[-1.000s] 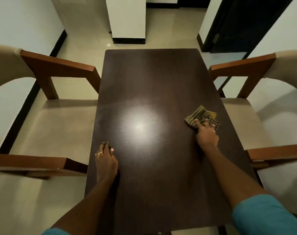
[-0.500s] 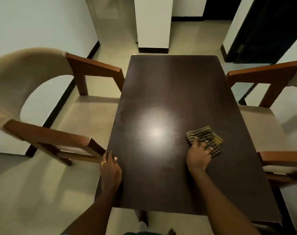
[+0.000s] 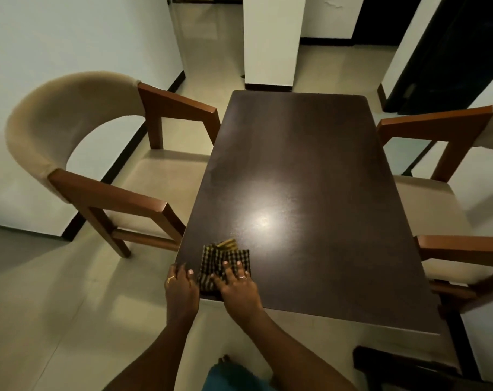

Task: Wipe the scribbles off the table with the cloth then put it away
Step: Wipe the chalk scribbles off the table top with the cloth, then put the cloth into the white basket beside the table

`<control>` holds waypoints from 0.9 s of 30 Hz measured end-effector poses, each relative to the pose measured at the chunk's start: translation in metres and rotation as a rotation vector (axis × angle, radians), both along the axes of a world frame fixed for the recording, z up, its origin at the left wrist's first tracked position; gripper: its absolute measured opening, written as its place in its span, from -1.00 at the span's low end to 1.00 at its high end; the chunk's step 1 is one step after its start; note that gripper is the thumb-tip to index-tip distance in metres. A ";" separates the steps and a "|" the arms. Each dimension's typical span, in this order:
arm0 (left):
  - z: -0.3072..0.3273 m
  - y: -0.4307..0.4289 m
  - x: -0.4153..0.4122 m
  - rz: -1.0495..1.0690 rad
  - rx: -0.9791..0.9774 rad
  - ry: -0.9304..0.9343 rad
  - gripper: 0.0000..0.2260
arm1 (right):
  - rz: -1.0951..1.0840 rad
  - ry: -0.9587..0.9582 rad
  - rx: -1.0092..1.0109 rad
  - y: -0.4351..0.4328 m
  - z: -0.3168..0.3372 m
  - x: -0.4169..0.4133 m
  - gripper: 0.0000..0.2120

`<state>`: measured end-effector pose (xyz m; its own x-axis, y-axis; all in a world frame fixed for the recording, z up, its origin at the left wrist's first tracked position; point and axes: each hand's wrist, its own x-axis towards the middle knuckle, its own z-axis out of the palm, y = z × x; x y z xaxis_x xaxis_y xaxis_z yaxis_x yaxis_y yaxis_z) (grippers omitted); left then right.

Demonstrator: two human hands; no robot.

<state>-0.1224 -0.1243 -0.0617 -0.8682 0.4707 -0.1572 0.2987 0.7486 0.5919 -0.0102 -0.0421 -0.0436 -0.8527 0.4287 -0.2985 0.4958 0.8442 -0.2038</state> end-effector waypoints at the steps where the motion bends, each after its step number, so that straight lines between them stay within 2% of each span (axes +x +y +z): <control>1: 0.001 0.002 0.003 -0.010 -0.017 0.001 -0.66 | 0.011 -0.009 0.058 0.004 0.006 0.012 -0.56; 6: 0.016 0.030 0.017 -0.129 -0.036 -0.028 -0.66 | -0.154 0.038 0.180 0.034 0.006 0.077 -0.47; 10: 0.030 0.056 0.031 -0.239 0.015 -0.059 -0.66 | -0.386 0.017 0.224 0.061 0.012 0.126 -0.47; 12: 0.034 0.064 0.039 -0.289 0.045 -0.080 -0.67 | -0.497 -0.008 0.166 0.069 0.014 0.147 -0.50; 15: 0.038 0.072 0.047 -0.375 0.033 -0.110 -0.67 | -0.681 -0.185 0.074 0.075 0.010 0.173 -0.47; 19: 0.040 0.074 0.054 -0.404 0.005 -0.173 -0.66 | -0.900 -0.196 0.016 0.073 0.023 0.179 -0.48; 24: 0.046 0.078 0.064 -0.472 0.006 -0.161 -0.69 | -1.044 -0.097 -0.083 0.069 0.030 0.181 -0.67; 27: 0.048 0.080 0.075 -0.537 -0.003 -0.168 -0.70 | -1.161 0.025 -0.132 0.068 0.042 0.187 -0.69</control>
